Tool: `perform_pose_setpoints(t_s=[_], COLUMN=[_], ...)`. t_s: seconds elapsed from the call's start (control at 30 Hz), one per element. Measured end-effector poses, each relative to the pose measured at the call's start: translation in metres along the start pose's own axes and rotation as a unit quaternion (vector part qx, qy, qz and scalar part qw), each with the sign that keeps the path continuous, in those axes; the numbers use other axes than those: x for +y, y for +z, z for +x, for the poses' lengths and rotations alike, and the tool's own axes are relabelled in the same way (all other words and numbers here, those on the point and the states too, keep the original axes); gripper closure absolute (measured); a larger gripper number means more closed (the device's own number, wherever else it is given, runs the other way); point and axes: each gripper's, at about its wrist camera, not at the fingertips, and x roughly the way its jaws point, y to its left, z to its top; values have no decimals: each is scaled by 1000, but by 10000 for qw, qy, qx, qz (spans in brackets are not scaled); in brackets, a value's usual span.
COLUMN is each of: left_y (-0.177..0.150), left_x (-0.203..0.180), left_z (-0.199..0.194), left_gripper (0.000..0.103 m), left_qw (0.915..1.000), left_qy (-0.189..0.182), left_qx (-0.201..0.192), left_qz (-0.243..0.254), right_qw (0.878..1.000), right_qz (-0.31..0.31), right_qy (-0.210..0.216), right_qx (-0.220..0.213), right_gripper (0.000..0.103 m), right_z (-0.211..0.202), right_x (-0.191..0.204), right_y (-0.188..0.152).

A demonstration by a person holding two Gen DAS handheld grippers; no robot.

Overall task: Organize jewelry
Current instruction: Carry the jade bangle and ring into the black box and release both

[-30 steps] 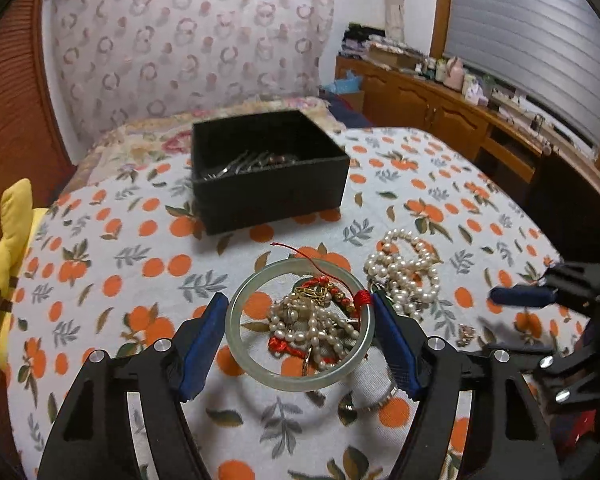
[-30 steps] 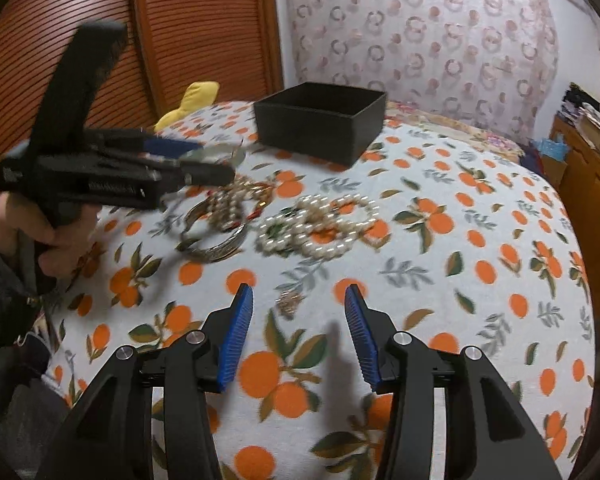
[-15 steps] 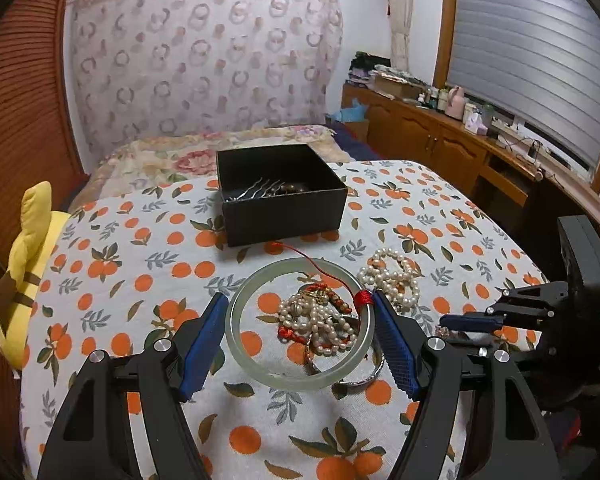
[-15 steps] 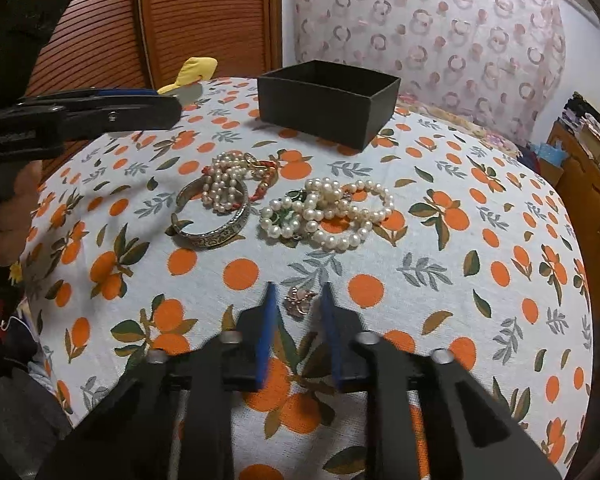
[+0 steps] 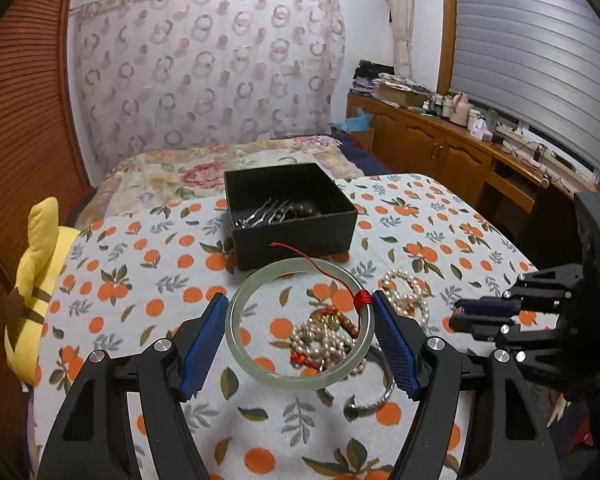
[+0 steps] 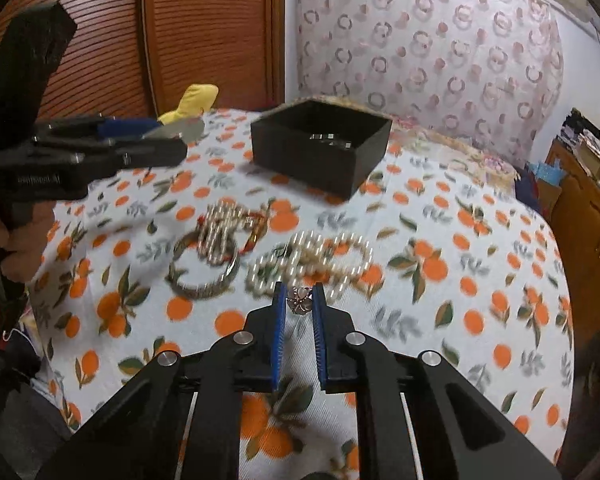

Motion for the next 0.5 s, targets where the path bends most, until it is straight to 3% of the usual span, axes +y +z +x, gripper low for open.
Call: perform_pose_setpoints(t_s=[0.5], left_y=[39], left_x=[13], left_z=[27], left_gripper=[34], left_qw=[10000], left_qy=[75], left_qx=[10], left_qz=[-22], right_qw=[9992], right_qz=[-51], right_qy=[160], right_qx=[-367], right_gripper=[88], right_z=[24], right_x=[-32], right_y=[73])
